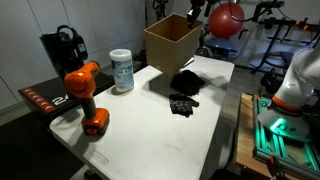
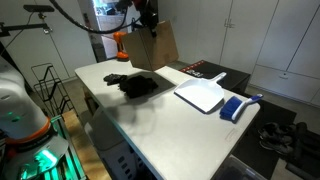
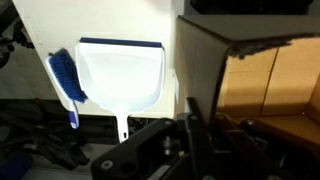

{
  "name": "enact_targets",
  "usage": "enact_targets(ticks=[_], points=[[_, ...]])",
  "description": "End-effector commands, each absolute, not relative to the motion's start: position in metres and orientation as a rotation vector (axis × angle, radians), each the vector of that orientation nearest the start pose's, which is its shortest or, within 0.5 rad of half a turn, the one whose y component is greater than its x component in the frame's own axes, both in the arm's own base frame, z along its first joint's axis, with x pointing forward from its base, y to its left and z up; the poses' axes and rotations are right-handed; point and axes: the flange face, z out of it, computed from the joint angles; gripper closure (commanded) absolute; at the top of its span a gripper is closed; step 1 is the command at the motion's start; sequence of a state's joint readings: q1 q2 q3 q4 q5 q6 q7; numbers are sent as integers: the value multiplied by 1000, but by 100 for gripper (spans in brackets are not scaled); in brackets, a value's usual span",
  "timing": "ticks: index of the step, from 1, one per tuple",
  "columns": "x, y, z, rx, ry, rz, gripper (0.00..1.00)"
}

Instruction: Pour the contents in the brown box onto the table.

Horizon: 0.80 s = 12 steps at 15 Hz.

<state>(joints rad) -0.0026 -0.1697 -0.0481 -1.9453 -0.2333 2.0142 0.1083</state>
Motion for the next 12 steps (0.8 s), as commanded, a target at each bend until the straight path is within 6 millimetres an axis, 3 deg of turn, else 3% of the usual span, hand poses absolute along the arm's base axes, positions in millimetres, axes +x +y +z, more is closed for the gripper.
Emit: enact_targets(ticks=[1, 12], points=[[551, -59, 564, -3228, 133, -360, 99], [601, -91, 516, -3161, 121, -392, 99]])
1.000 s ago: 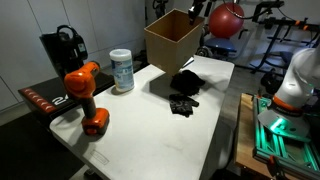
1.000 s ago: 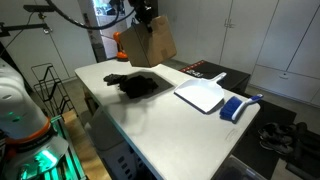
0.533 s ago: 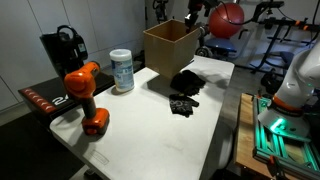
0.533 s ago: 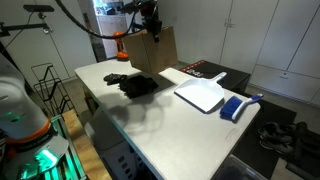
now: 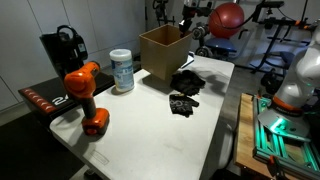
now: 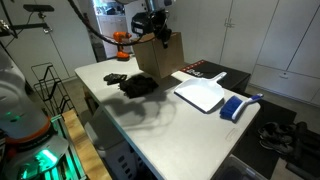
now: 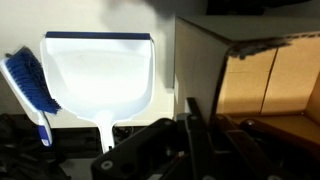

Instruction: Pour the contents in the brown box onto the table.

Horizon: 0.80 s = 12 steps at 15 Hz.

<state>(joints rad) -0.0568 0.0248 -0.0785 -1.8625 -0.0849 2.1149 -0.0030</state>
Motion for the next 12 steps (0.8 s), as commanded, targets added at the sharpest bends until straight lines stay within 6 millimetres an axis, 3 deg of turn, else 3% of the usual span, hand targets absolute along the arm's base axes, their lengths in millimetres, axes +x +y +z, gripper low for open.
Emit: enact_targets(ticks=[1, 7, 12], points=[[606, -92, 511, -3144, 105, -402, 99], [619, -101, 485, -3081, 40, -371, 99], [623, -118, 472, -3070, 103, -374, 99]])
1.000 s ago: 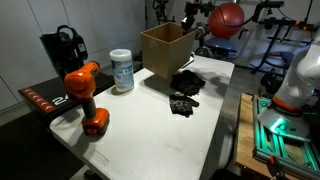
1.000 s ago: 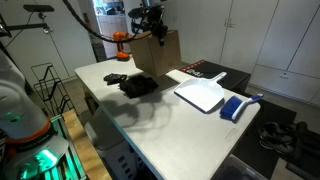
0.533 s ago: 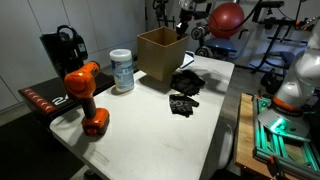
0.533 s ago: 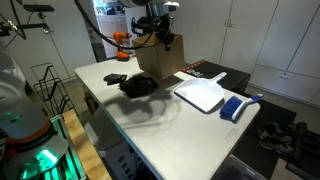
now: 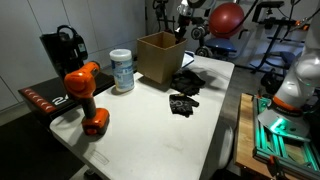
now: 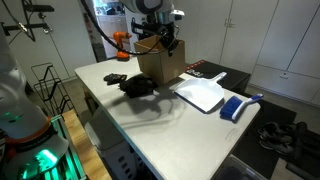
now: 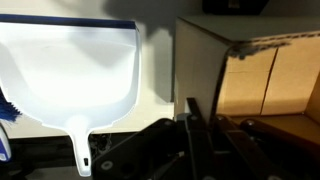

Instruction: Pour the contents in the brown box onto the table.

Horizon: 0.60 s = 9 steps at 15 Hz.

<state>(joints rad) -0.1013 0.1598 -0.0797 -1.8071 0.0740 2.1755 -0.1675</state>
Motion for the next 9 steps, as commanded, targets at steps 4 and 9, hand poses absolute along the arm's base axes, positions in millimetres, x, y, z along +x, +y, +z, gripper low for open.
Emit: enact_targets(ticks=[4, 9], points=[[623, -126, 462, -3056, 120, -362, 99], [626, -133, 454, -3044, 139, -378, 99]])
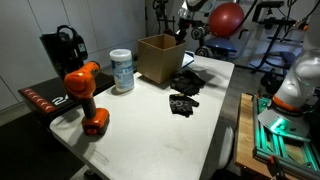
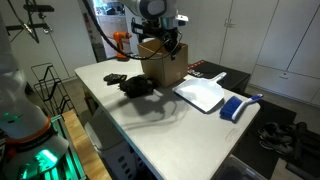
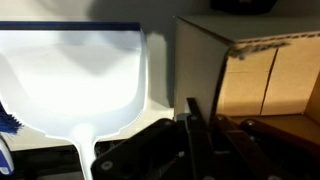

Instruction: Pour the contents in the brown box onto the table.

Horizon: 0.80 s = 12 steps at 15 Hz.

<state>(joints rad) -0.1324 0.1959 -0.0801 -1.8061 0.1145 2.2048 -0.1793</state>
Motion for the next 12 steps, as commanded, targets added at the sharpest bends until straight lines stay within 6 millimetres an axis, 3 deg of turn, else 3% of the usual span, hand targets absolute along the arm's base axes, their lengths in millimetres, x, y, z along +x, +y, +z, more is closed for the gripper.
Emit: enact_targets(ticks=[1, 2, 3, 6, 9, 12], points=[[628, -133, 452, -3043, 150, -382, 99], [629, -134, 452, -3052, 207, -374, 70], [628, -134, 453, -3039, 185, -368, 69], [625, -126, 475, -3027, 178, -413, 47], [616, -108, 518, -2973, 120, -516, 25], [587, -88, 568, -3032, 225, -417, 3]])
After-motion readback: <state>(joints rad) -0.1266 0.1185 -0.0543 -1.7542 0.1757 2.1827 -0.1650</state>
